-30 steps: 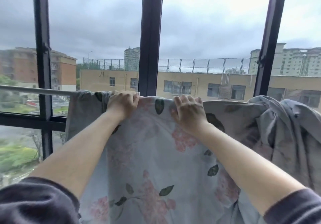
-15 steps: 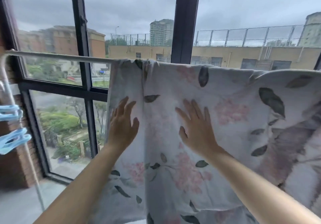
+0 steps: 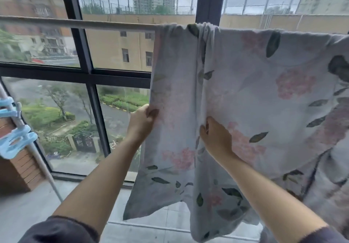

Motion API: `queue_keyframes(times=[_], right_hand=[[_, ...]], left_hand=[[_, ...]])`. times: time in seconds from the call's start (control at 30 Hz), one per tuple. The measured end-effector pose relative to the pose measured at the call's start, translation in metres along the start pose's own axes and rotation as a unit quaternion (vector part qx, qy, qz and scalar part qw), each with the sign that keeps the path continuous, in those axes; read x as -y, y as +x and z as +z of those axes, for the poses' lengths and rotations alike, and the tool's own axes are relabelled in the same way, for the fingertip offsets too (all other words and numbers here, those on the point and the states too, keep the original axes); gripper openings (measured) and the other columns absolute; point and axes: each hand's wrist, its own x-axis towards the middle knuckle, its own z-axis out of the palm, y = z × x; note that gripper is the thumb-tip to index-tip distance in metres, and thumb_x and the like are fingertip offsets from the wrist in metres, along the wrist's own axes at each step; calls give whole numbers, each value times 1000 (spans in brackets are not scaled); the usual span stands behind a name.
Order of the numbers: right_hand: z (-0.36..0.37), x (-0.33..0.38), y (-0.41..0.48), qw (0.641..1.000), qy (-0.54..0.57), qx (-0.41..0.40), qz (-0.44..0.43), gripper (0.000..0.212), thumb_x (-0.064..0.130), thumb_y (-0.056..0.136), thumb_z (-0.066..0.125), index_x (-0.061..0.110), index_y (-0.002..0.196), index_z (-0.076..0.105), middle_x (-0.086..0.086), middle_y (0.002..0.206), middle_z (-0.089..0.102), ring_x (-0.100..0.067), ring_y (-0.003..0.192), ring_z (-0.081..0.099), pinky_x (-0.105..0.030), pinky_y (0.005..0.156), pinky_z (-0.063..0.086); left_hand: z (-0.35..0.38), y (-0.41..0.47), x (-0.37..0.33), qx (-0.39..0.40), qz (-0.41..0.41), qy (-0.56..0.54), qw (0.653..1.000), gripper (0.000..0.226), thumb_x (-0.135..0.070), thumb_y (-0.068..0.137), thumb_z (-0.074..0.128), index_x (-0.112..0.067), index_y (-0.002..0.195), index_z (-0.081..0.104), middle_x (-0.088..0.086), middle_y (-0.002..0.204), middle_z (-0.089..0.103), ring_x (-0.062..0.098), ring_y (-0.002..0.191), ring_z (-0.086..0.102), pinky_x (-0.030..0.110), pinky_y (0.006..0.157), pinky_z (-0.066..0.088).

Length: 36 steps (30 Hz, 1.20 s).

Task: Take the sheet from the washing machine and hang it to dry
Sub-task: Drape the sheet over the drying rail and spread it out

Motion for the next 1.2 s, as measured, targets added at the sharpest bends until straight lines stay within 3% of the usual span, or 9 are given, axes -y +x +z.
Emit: queue_keyframes(times=[0.17,0.37,0.5,0.6,0.73,0.83,1.03,1.13,1.2], right_hand=[[-7,-31,-3,996,14,-65,56,15,18,97,40,11,84,42,-6,71,51,-28,65,52,-37,56,41],[-17,-56,-18,989,89,-82,86,19,20,101,32,9,92,44,-6,69,51,-30,61,52,-36,51,35],[-23,-67,-19,985,104,-92,101,10,18,99,39,12,93,44,-4,75,51,-30,69,54,-38,55,41],[-37,-52,-13,982,104,-156,35,10,13,89,53,13,98,49,-1,91,48,-22,83,51,-42,72,48],[-46,9,-10,976,156,-130,-84,24,30,88,60,17,104,47,2,83,48,-14,74,48,-29,65,42],[-38,42,-4,978,116,-112,-132,32,41,86,60,19,104,47,4,84,51,-13,72,49,-28,59,40],[-18,41,13,994,56,-75,-59,11,24,92,51,17,83,48,-2,73,54,-22,64,53,-32,55,41],[-20,29,21,987,145,-62,21,5,12,93,44,13,94,49,-4,75,56,-22,65,56,-29,54,43],[-15,32,25,976,182,-82,85,18,13,92,38,14,106,49,-7,92,60,-26,80,61,-37,67,53]], left_hand=[[-16,-4,39,-28,-25,57,998,19,-30,92,52,-16,84,61,11,83,68,30,77,59,36,61,43],[2,-30,68,34,-83,99,991,18,-28,90,54,-15,94,66,15,93,69,35,88,61,37,66,46],[18,-48,57,110,-53,44,992,16,-23,89,61,-7,86,67,11,77,67,29,77,60,31,58,37],[31,-58,37,156,14,18,988,12,-20,88,61,-9,88,68,5,75,67,23,71,62,29,59,41],[55,-79,4,216,63,-53,973,13,-8,92,56,-4,85,66,-7,70,60,-6,60,51,17,56,44],[74,-88,-1,256,33,-109,960,18,-9,93,54,-1,78,59,-3,69,57,2,66,52,30,70,53],[76,-81,10,350,56,-116,928,27,-14,95,50,-9,69,50,4,66,47,9,62,47,33,69,55],[71,-66,33,373,64,-106,919,20,-15,95,51,-1,85,62,17,79,65,6,66,62,33,68,55],[65,-54,50,391,50,-123,911,18,-15,95,51,-5,90,65,9,81,70,10,73,69,27,61,52]])
